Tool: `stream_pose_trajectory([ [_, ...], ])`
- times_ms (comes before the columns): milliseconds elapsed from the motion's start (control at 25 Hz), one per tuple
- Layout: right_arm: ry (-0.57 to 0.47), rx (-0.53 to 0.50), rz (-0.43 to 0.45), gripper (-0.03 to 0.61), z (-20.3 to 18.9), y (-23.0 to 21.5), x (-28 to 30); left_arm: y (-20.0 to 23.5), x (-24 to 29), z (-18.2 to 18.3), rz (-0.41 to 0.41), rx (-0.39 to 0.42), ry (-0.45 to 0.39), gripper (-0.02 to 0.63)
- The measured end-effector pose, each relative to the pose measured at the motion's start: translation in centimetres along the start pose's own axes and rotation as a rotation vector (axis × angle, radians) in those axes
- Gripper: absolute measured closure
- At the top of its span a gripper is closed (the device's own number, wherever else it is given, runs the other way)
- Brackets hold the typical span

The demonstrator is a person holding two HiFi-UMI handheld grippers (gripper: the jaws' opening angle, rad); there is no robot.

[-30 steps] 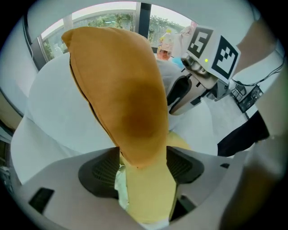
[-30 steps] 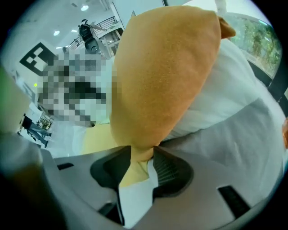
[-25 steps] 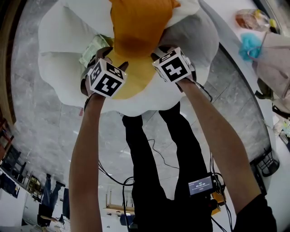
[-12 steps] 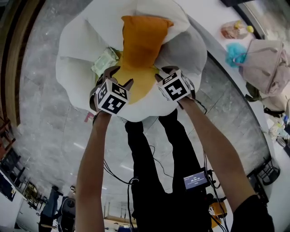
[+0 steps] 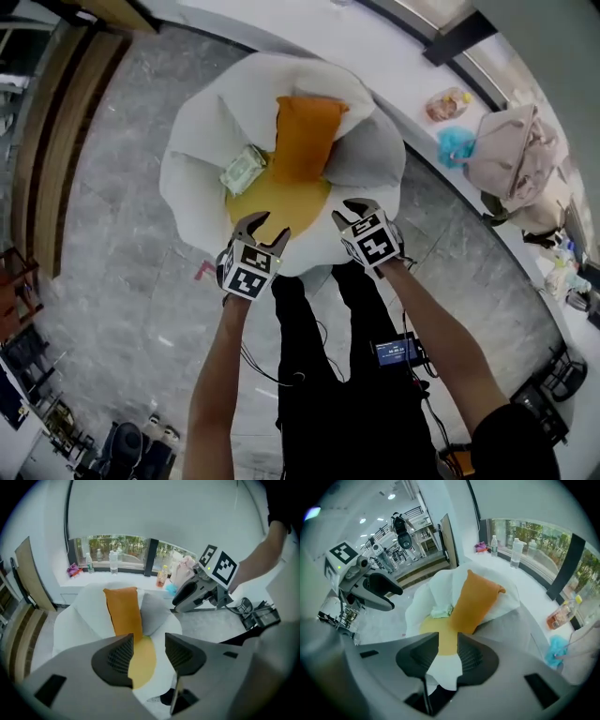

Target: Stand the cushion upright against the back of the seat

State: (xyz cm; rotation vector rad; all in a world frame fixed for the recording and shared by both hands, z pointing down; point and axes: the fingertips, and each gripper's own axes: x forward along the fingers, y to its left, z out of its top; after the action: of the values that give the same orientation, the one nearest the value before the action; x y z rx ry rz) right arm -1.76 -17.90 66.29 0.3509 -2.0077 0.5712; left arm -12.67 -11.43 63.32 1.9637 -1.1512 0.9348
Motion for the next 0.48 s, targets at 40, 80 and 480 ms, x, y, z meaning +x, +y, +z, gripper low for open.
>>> stream_pose_trajectory([
  [40, -0.005, 0.006, 0.001, 0.443, 0.1, 0.5, -1.2, -0.6, -1.2, 0.4, -0.005, -0.021, -0.022, 0.396],
  [80, -0.014, 0.007, 0.0, 0.445, 0.4, 1.1, -2.4, -1.0, -2.5, 0.9, -0.01, -0.038, -0.044, 0.406],
  [480, -0.152, 0.023, -0.01, 0.466, 5.3, 8.8, -14.4, -4.1, -16.5, 4.9, -0.053, -0.177, -0.283, 0.491],
])
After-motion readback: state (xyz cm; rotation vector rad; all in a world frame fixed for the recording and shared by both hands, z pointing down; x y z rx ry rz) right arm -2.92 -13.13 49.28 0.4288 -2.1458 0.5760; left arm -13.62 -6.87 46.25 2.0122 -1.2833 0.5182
